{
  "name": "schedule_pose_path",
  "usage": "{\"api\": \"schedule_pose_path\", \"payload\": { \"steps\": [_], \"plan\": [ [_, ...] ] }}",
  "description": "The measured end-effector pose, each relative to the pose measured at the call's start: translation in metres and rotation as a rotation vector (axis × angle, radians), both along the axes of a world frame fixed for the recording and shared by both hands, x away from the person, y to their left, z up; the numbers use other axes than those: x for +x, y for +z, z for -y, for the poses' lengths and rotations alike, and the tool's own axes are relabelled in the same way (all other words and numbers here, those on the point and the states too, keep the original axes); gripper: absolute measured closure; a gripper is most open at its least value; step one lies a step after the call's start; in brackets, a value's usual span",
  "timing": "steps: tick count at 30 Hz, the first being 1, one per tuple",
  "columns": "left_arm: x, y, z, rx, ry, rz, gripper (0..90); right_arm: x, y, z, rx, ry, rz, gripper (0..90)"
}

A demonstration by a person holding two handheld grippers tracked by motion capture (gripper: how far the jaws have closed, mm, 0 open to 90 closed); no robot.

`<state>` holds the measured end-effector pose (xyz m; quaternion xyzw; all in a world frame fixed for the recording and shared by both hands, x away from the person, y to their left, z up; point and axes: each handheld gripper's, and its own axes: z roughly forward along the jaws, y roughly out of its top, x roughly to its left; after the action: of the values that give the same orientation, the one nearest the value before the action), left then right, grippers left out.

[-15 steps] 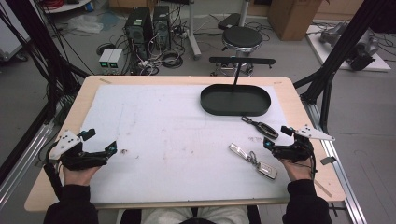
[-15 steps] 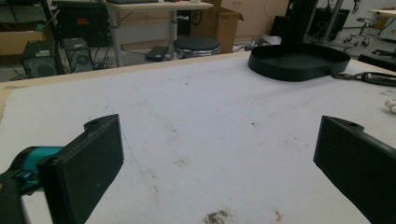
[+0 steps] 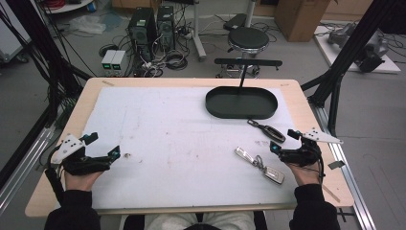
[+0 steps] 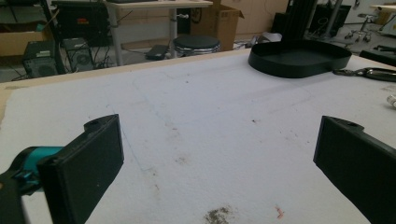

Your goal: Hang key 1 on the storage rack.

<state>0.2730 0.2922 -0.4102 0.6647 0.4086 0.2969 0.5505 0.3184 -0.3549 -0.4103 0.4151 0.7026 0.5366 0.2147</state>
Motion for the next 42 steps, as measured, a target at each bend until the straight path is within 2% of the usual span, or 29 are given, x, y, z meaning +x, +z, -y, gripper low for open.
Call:
{"api": "schedule_pose_path", "payload": {
  "steps": [7,13,18,24,32,42],
  "plan": [
    [0.0,0.0,0.0,0.0,-0.003,-0.002,2.0,-0.001,0.002,0.005,0.005,-0.01,-0.013,0.8],
    [0.0,0.0,0.001,0.006,-0.003,-0.014,2.0,-0.003,0.012,0.01,0.013,-0.01,-0.025,0.9],
    [0.001,-0.001,0.0,0.001,0.001,-0.019,2.0,0.005,0.015,0.002,0.007,0.031,-0.061,0.9],
    [0.002,-0.001,0.0,-0.005,0.003,-0.014,2.0,0.014,0.019,-0.015,-0.075,0.112,-0.122,0.9],
    [0.002,-0.001,0.0,0.003,0.005,-0.011,2.0,0.02,0.026,-0.031,-0.132,0.167,-0.13,0.9],
    [0.004,-0.001,0.001,0.001,-0.002,-0.013,2.0,0.029,0.027,-0.057,-0.209,0.238,-0.167,0.9]
  ]
}}
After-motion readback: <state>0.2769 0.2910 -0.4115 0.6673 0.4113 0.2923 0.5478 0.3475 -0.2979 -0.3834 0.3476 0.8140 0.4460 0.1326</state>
